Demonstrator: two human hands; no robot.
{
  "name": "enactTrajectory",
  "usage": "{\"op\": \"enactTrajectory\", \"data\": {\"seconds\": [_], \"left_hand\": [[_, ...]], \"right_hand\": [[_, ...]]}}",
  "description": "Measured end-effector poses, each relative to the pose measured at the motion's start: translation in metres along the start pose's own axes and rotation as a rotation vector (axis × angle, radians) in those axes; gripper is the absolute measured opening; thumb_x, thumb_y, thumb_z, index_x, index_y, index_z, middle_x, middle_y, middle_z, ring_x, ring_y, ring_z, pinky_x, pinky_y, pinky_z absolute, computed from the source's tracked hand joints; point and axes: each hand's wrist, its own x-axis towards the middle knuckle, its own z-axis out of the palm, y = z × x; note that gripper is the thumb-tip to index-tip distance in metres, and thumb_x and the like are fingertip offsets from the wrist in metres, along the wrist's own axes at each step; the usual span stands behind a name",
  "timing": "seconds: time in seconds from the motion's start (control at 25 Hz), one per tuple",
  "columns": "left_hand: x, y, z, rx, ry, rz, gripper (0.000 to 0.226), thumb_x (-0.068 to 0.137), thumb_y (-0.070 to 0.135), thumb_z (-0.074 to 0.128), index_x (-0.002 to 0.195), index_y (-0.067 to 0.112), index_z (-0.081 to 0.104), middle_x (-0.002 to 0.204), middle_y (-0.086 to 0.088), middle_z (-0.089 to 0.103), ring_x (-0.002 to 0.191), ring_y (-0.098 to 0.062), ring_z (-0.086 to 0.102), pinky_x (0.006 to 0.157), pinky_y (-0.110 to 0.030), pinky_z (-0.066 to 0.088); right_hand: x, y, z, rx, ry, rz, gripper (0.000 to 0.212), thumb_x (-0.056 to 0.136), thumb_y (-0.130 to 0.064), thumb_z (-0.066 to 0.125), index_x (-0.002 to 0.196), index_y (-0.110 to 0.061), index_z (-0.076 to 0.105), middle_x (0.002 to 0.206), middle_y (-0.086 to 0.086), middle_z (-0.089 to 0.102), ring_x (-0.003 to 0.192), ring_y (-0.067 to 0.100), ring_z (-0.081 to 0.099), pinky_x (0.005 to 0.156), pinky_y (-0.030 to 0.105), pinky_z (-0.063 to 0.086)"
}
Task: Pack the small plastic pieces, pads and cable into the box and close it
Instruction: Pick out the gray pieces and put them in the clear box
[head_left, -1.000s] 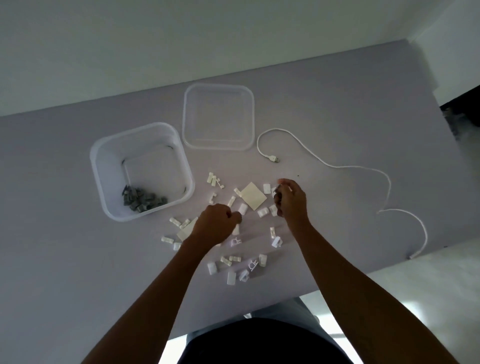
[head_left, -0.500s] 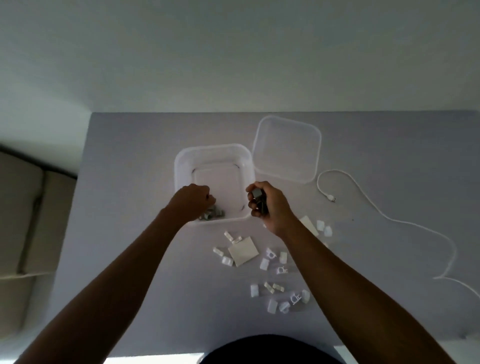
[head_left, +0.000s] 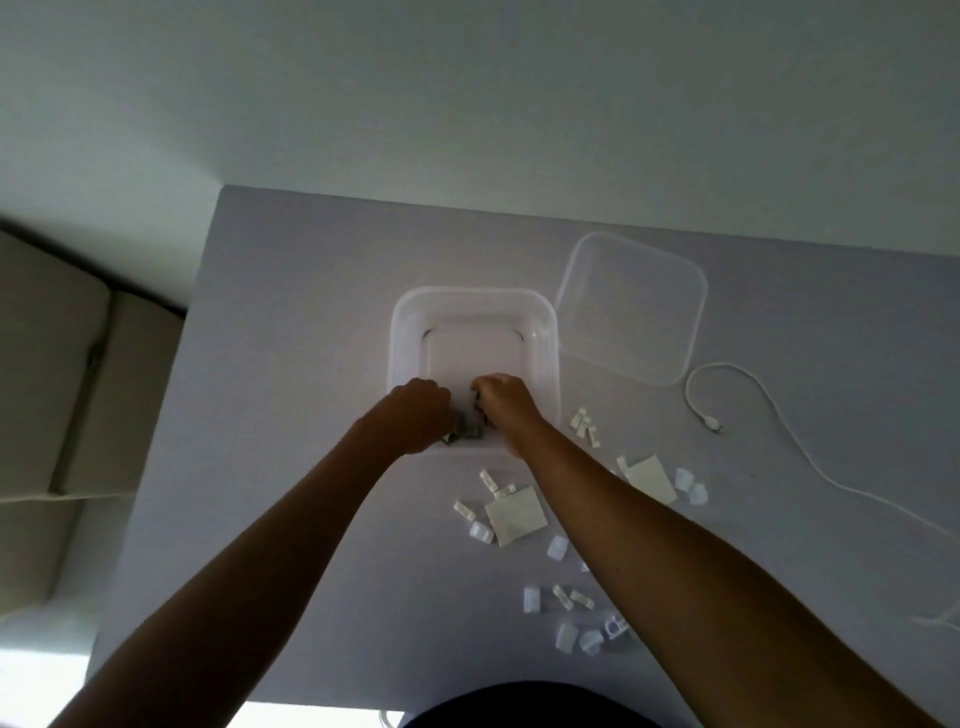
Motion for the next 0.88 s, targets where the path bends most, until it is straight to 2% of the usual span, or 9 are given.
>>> {"op": "enactTrajectory", "data": {"seconds": [0.16,0.2,0.28,0.36,0.4,0.48,0.56,0.72,0.88], "left_hand": [[-0.013,-0.007,0.004,-0.043,0.058,0.067,0.02,0.096,0.021,0.049,0.094,0.009,0.065,0.095,-0.01,0.066,0.082,-0.022,0.062,0.07,-0.031,0.049],[-0.019,-0.006,0.002,-0.06,0.14,0.086,0.019,0.096,0.019,0.048,0.094,0.01,0.065,0.095,-0.01,0.065,0.083,-0.023,0.062,0.07,-0.032,0.051],[-0.028,-0.005,0.001,-0.161,0.467,0.072,0.015,0.094,0.014,0.052,0.1,0.009,0.064,0.103,-0.01,0.064,0.092,-0.025,0.059,0.076,-0.035,0.051],[-0.031,-0.007,0.006,-0.364,0.757,-0.095,0.027,0.093,0.015,0.057,0.118,0.007,0.057,0.119,-0.013,0.057,0.108,-0.026,0.052,0.086,-0.035,0.048],[-0.029,-0.008,0.01,-0.499,0.8,-0.208,0.036,0.094,0.019,0.057,0.127,0.007,0.051,0.126,-0.015,0.051,0.114,-0.026,0.049,0.09,-0.035,0.047],[-0.02,-0.009,0.018,-0.766,0.718,-0.402,0.049,0.098,0.031,0.05,0.139,0.009,0.038,0.137,-0.016,0.041,0.121,-0.028,0.047,0.096,-0.038,0.047],[-0.012,-0.009,0.028,-0.895,0.594,-0.498,0.051,0.101,0.036,0.042,0.144,0.009,0.034,0.14,-0.018,0.041,0.122,-0.031,0.049,0.095,-0.037,0.045],[-0.006,-0.008,0.036,-0.907,0.632,-0.492,0.042,0.104,0.027,0.032,0.142,0.009,0.039,0.126,-0.019,0.054,0.113,-0.03,0.054,0.088,-0.032,0.043],[-0.006,-0.004,0.039,-0.937,0.637,-0.499,0.04,0.105,0.024,0.032,0.141,0.01,0.041,0.123,-0.019,0.055,0.111,-0.03,0.054,0.086,-0.032,0.042]], "right_hand": [[-0.008,0.001,0.005,-0.063,-0.092,-0.105,0.03,0.087,-0.017,0.048,0.1,-0.014,0.075,0.105,0.008,0.072,0.1,0.027,0.065,0.093,0.042,0.054],[-0.011,0.001,0.004,-0.096,-0.119,-0.138,0.033,0.088,-0.013,0.047,0.105,-0.016,0.074,0.109,0.006,0.072,0.102,0.024,0.065,0.095,0.041,0.053],[-0.013,0.003,0.002,-0.234,-0.17,-0.234,0.039,0.087,-0.002,0.046,0.112,-0.016,0.072,0.113,0.005,0.071,0.104,0.022,0.065,0.097,0.037,0.052],[-0.014,0.006,0.0,-0.385,-0.155,-0.313,0.05,0.084,0.009,0.046,0.121,-0.015,0.068,0.123,0.007,0.068,0.113,0.023,0.062,0.1,0.029,0.047],[-0.015,0.008,0.0,-0.42,-0.137,-0.341,0.054,0.082,0.012,0.047,0.126,-0.014,0.065,0.128,0.008,0.065,0.119,0.023,0.059,0.101,0.024,0.043],[-0.02,0.01,-0.001,-0.453,-0.107,-0.385,0.058,0.083,0.015,0.05,0.133,-0.012,0.058,0.135,0.01,0.06,0.123,0.024,0.057,0.103,0.022,0.04],[-0.024,0.012,-0.002,-0.453,-0.097,-0.397,0.061,0.082,0.015,0.052,0.137,-0.011,0.054,0.135,0.011,0.059,0.121,0.026,0.057,0.104,0.029,0.044],[-0.02,0.017,-0.012,-0.486,-0.01,-0.309,0.058,0.082,0.008,0.054,0.137,-0.013,0.054,0.132,0.019,0.054,0.121,0.032,0.054,0.103,0.035,0.046],[-0.024,0.014,-0.006,-0.535,-0.12,-0.258,0.057,0.086,0.007,0.052,0.14,-0.009,0.05,0.139,0.017,0.055,0.127,0.033,0.052,0.107,0.029,0.039]]}}
